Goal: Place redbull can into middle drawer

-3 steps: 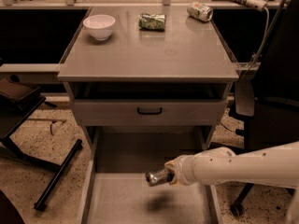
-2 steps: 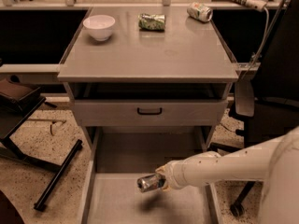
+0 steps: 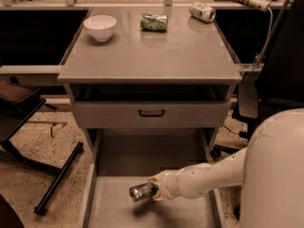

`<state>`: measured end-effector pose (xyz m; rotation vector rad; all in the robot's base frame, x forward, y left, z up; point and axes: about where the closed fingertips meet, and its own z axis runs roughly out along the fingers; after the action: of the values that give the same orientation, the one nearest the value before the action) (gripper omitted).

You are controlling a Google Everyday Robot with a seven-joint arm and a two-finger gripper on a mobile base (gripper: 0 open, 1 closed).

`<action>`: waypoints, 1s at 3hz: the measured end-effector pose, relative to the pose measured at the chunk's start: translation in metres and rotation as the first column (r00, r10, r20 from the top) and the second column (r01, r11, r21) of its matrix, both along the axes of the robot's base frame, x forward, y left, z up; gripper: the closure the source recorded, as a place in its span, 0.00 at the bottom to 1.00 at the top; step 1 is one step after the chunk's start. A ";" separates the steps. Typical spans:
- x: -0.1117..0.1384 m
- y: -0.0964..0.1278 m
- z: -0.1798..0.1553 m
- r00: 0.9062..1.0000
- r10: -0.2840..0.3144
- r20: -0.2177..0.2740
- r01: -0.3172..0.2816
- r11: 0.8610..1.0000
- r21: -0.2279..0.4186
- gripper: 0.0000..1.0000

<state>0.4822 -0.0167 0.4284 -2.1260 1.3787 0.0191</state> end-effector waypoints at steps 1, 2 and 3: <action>0.005 0.013 -0.010 0.999 0.013 0.029 -0.014 1.000 0.011 1.00; 0.015 0.024 -0.017 0.998 0.014 0.056 -0.015 1.000 0.019 1.00; 0.015 0.025 -0.017 0.998 0.014 0.059 -0.015 1.000 0.022 0.81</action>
Offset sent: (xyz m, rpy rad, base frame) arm 0.0235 0.0392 -0.0276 0.0276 -0.0911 0.0112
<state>0.4977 0.0084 0.4116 -2.1016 1.3232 -0.0223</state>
